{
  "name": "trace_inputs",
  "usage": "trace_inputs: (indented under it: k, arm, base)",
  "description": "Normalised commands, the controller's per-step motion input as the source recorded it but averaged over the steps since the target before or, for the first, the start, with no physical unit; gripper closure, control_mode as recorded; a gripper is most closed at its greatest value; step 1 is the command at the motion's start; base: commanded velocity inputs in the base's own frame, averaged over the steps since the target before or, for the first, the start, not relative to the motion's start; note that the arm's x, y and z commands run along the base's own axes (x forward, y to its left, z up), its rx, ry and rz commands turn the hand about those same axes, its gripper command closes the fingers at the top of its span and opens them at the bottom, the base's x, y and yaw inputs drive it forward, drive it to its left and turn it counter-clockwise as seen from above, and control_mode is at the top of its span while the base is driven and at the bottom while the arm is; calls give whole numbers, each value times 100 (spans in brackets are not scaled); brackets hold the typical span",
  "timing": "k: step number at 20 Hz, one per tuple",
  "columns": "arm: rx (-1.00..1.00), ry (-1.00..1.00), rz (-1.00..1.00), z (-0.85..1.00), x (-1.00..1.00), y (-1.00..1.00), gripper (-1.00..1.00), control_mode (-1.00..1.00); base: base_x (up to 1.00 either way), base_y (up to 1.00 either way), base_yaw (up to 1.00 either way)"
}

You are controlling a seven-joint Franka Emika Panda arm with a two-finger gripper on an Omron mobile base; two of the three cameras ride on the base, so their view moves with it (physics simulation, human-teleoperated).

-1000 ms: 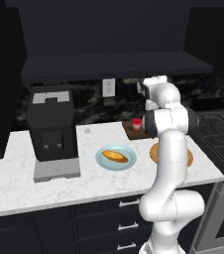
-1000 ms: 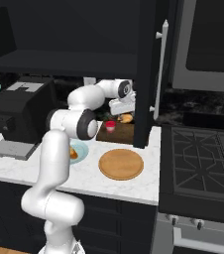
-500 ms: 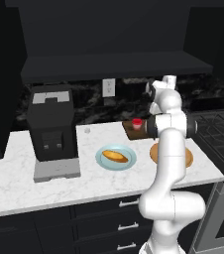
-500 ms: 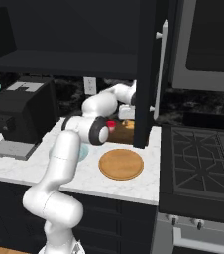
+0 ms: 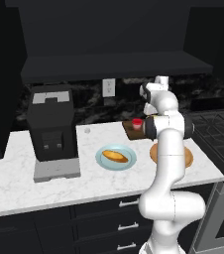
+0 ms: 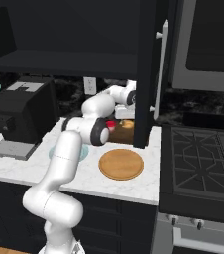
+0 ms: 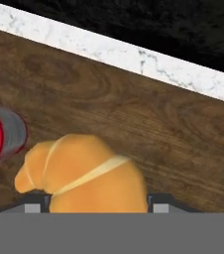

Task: From the different types of pastries on the counter, select a croissant and place it on the cutting board. Then retrieve a jar of jam from the cabinet and place it alongside the croissant on the cutting board.

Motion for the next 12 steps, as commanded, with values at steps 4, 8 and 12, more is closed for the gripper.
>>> trace_inputs:
  k: [4, 8, 12]
  arm:
    - [1, -1, -5, -38, 1, 0, 100, -100]
    - [0, -11, -7, -83, 26, -34, 100, -100]
    - [-1, -19, -4, -36, 32, -24, 100, -100]
  base:
    - [0, 0, 0]
    - [0, 0, 0]
    - [0, 0, 0]
